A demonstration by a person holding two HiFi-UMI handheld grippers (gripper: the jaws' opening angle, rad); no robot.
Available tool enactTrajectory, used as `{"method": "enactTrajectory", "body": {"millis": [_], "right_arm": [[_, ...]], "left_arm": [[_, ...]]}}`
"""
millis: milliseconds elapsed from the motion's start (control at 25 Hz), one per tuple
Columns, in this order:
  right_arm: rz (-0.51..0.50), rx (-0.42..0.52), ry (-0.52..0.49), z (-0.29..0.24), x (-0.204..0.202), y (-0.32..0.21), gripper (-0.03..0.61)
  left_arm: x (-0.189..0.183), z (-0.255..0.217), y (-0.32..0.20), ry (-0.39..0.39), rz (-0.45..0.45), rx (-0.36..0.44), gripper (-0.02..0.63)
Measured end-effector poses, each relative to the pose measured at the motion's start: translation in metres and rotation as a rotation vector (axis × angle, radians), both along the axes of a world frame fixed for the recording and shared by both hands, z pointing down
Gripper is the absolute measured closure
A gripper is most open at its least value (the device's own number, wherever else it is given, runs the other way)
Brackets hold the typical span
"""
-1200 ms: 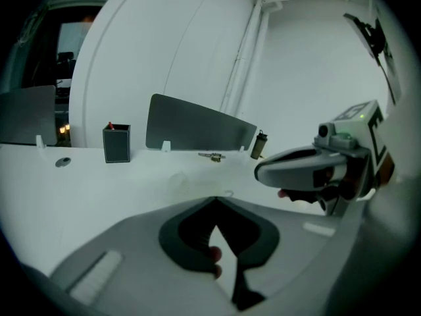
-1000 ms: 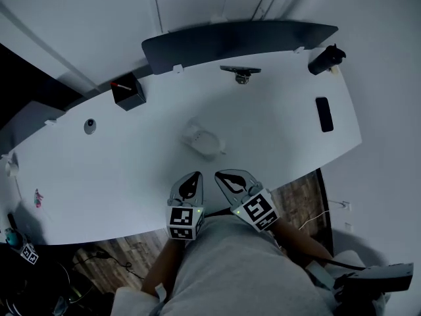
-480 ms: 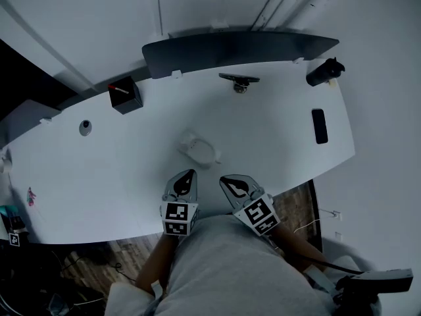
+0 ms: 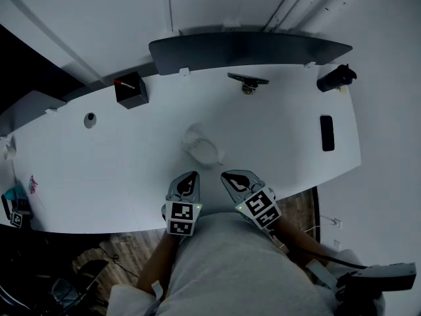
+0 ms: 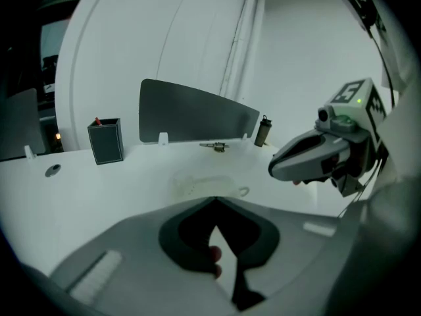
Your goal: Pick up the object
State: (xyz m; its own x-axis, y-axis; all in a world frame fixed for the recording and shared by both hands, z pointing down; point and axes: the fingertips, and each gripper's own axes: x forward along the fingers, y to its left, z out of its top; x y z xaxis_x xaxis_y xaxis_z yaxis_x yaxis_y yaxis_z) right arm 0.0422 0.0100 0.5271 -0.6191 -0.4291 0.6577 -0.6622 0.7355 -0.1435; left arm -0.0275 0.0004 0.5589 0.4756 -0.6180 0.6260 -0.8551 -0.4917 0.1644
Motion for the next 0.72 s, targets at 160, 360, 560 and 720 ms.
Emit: {"method": "enactTrajectory", "body": {"millis": [160,360,560,720], "right_arm": [[-0.004,-0.075,-0.033,0.005,0.003,-0.006,0.463],[-0.003,-0.137,-0.046,0.009,0.010,-0.026,0.430],[-0.012,-0.244,-0.084,0.013,0.006,-0.043,0.410],[-0.047,-0.288,-0.025,0.021,0.004,-0.059,0.407]], "left_arm": [[0.001,0.004,0.001,-0.005,-0.009,-0.014,0.612],[0.000,0.006,0.000,0.000,-0.023,-0.023,0.612],[-0.001,0.009,-0.002,-0.012,-0.030,-0.023,0.612],[-0.003,0.009,-0.003,-0.018,-0.031,-0.018,0.612]]}}
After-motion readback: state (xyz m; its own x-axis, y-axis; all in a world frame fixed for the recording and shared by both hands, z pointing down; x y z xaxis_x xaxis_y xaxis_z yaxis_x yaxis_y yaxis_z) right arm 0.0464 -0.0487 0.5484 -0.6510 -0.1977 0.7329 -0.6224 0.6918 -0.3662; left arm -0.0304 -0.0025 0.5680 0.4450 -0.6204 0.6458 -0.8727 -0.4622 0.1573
